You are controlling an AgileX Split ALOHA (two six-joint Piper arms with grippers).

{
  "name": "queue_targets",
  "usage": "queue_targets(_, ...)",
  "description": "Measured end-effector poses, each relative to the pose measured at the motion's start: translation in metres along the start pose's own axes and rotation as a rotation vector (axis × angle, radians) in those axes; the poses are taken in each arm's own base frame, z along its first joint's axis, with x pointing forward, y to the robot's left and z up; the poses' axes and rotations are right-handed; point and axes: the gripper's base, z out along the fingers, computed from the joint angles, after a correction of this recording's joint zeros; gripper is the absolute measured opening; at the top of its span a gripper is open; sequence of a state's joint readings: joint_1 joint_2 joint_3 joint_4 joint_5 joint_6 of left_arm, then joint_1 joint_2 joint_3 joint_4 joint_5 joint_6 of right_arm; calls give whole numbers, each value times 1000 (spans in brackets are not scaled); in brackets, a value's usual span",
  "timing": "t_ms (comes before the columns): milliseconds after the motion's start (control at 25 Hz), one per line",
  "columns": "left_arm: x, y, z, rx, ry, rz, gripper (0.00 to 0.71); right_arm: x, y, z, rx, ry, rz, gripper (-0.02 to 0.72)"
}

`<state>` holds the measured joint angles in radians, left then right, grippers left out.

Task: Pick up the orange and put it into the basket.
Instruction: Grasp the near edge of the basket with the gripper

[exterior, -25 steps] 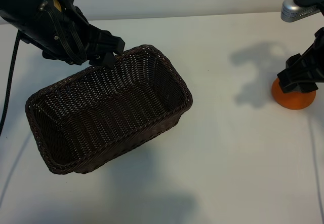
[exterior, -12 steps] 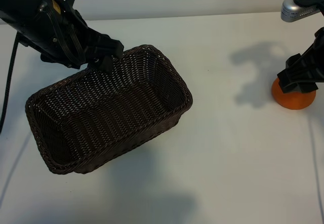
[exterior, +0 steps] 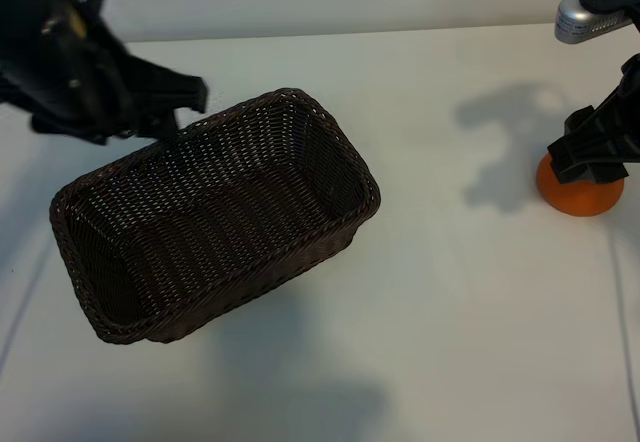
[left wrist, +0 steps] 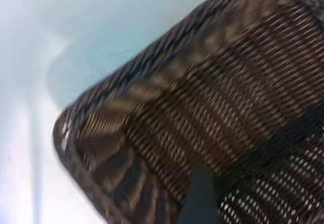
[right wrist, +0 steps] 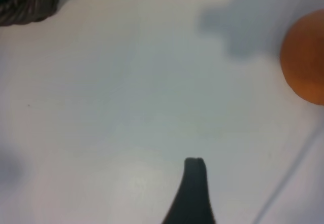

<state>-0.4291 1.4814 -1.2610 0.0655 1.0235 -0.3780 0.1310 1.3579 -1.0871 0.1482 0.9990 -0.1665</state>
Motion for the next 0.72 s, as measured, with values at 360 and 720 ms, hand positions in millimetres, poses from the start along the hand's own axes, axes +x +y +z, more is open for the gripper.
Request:
queue_targets(360,64,31,27,-96,-33,-217,592,0,0,0,0,1,0,595)
queue_targets(720,79,41,59,-123,-107,-458,592,1,0,0,-3,12,1,595)
